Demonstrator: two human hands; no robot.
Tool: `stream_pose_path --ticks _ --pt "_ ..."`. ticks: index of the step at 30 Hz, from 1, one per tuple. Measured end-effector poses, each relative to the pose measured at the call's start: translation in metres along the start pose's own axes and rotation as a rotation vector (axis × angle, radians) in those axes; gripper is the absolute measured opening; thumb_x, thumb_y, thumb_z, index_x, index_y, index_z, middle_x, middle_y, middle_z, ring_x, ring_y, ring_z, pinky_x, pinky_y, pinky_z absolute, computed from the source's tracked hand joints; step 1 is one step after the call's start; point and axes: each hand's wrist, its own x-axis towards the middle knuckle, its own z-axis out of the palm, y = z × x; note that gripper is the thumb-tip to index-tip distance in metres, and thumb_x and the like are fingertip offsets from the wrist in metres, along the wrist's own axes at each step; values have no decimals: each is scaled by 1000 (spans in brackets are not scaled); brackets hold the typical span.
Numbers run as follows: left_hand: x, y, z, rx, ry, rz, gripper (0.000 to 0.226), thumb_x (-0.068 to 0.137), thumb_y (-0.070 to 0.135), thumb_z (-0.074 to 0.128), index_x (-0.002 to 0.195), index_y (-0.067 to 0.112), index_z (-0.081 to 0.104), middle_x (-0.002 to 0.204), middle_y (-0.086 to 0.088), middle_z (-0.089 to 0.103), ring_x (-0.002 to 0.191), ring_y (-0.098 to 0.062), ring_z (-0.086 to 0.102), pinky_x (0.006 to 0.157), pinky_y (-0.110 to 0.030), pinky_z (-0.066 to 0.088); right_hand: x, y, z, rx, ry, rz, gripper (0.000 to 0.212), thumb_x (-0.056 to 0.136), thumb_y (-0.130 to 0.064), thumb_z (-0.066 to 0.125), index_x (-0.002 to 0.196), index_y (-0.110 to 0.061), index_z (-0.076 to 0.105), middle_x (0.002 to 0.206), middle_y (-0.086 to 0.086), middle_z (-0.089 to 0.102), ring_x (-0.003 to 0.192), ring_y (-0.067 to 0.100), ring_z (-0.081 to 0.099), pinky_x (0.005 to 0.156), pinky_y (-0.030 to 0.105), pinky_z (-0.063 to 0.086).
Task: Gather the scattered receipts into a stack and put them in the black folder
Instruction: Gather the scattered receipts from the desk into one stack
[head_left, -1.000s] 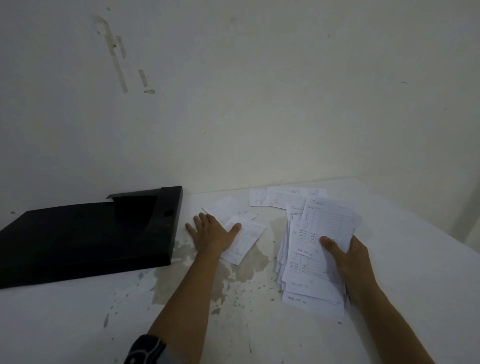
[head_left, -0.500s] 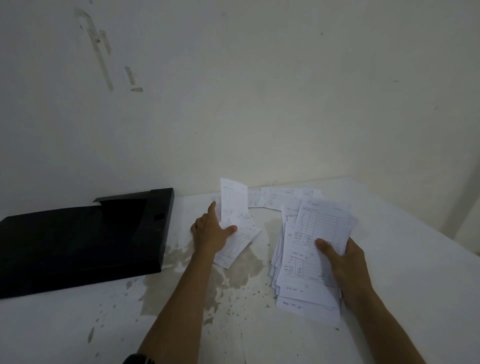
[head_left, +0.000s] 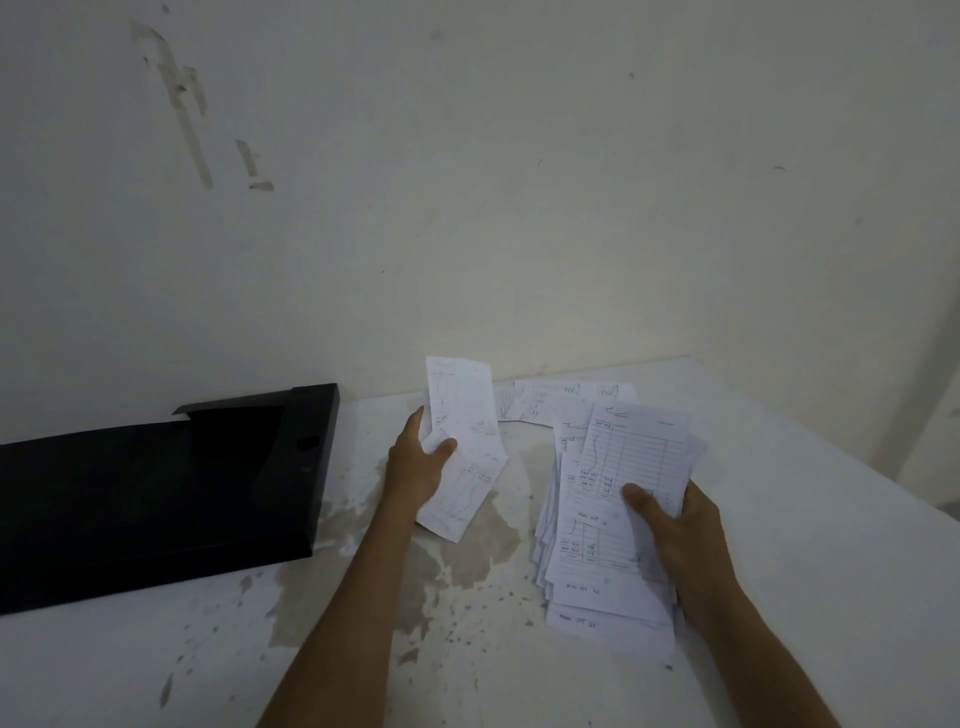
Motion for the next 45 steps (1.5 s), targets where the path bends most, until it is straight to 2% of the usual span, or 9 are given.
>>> stream_pose_path --ticks 4,14,17,27,30,34,36,41,45 --pt "-6 7 -5 -149 13 10 33 95 23 61 127 19 55 124 -6 67 96 -18 64 66 -24 48 1 1 0 -3 5 4 28 93 -16 69 120 -18 62 107 -5 71 96 14 69 75 25 55" --pt "-57 29 -18 -489 -97 -52 28 94 25 65 120 24 55 121 -1 68 105 -22 67 92 -49 56 -12 -22 -2 273 -187 107 33 89 -24 70 120 -16 65 110 2 78 97 21 76 76 36 62" --pt "-81 32 -22 -572 -105 -26 25 94 25 66 117 28 57 119 2 69 107 -20 67 95 -46 55 -18 -33 3 413 -287 174 49 80 -30 72 125 -13 63 116 6 76 104 27 74 80 41 62" --pt "-134 72 -29 -766 -223 34 23 99 30 56 121 25 58 120 -2 72 105 -19 71 92 -42 56 -27 -57 42 418 -335 153 38 93 -18 68 130 -12 61 120 7 74 107 29 73 90 49 60" --pt "-135 77 -33 -729 -151 49 33 96 34 61 128 33 56 128 -1 68 111 -18 69 98 -45 54 -30 -56 42 350 -257 98 35 92 -20 70 126 -14 63 116 4 76 104 25 74 84 40 62" --pt "-137 82 -38 -813 -64 -79 87 70 38 84 143 47 37 147 -4 51 129 -25 55 108 -53 44 -35 -56 40 288 -179 53 41 90 -20 72 129 -12 62 120 5 73 109 25 70 93 44 58" --pt "-139 86 -39 -850 -73 -145 93 76 29 83 151 36 29 140 -7 56 121 -27 60 105 -52 47 -38 -55 39 264 -171 35 42 90 -21 73 129 -12 62 122 4 72 111 25 69 97 48 56" --pt "-150 94 -46 -687 -94 18 26 95 15 63 121 14 67 115 -7 74 99 -22 74 91 -43 58 -45 -55 36 278 -178 28 40 90 -22 73 127 -13 63 119 4 74 108 24 72 94 49 58" --pt "-157 93 -50 -618 -118 131 22 98 20 58 118 22 68 113 2 76 103 -18 72 90 -38 58 -49 -56 35 319 -215 57 38 89 -20 74 124 -10 66 116 8 76 104 29 74 92 52 58"
